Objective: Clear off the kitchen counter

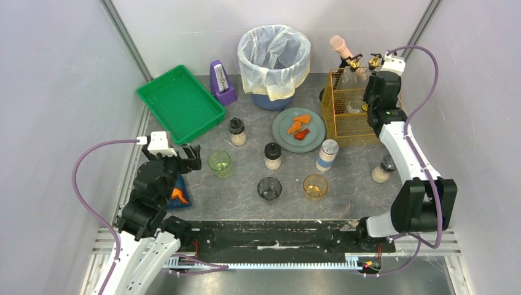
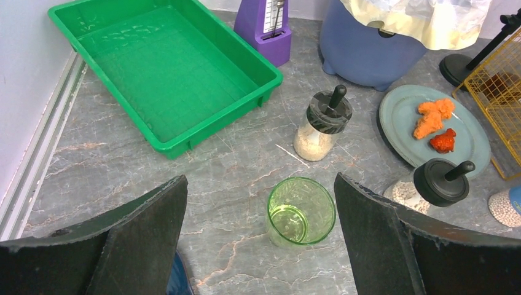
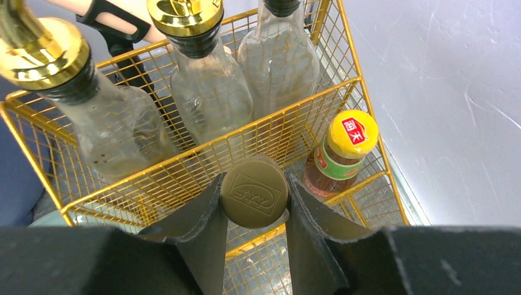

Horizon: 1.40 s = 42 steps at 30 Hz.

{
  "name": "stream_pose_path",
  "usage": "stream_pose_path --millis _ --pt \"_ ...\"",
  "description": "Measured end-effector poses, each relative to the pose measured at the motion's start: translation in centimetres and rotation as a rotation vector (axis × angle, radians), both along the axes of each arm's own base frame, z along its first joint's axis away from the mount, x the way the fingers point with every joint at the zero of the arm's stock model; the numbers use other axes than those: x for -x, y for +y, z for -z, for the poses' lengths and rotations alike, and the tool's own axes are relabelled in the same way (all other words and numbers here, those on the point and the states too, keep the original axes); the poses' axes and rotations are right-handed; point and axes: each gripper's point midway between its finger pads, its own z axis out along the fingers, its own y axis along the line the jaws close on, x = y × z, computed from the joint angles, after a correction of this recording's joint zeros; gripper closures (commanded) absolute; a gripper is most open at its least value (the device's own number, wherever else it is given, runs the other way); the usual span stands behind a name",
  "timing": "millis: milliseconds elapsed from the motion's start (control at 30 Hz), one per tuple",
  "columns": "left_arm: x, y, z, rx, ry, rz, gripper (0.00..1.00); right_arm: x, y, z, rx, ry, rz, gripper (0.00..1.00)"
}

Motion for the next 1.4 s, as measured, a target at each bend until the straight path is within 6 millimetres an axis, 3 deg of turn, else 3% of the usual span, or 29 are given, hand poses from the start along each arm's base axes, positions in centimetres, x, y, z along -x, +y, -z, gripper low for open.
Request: stream_pose_path --millis 167,400,467,767,900,1067,1200,1300,1400 --pt "-0.1 0.0 0.1 -0.002 0.006 0.000 0.06 -1.1 -0.2 1.9 -0.005 0.007 0.000 1.00" --pt "-0.1 -0.1 0.2 -0.004 0.010 0.000 0.05 -1.0 -1.5 8.2 -0.020 0.124 0.029 0.98" --pt "-0.2 0.0 0.2 -0.004 0.010 -0.001 0.06 -1.0 -2.0 9.6 -0.019 0.147 0.041 0.93" --pt "-0.1 -0.1 0.2 -0.004 0.010 0.000 0.06 -1.3 -1.9 9.6 -0.041 0.128 0.040 0.42" --pt "-0.1 -0.1 0.2 -0.004 0.010 0.001 0.05 -1.0 -1.5 7.8 -0.059 0.085 0.023 0.26" --pt "-0.1 -0.1 0.2 -0.003 0.010 0.001 0.05 0.5 -0.4 2.6 -0.065 -0.023 -0.009 0.15" --pt "-0.1 -0.1 0.2 -0.003 0.009 0.001 0.06 2.2 2.5 -0.9 -0.073 -0.097 -0.081 0.10" --pt "-0.1 0.0 0.1 -0.002 0.006 0.001 0.06 3.9 5.1 -1.9 -0.093 -0.124 -0.157 0.07" --pt "-0.1 0.0 0.1 -0.002 0.005 0.001 0.05 5.8 6.7 -1.6 -0.118 -0.112 -0.213 0.05"
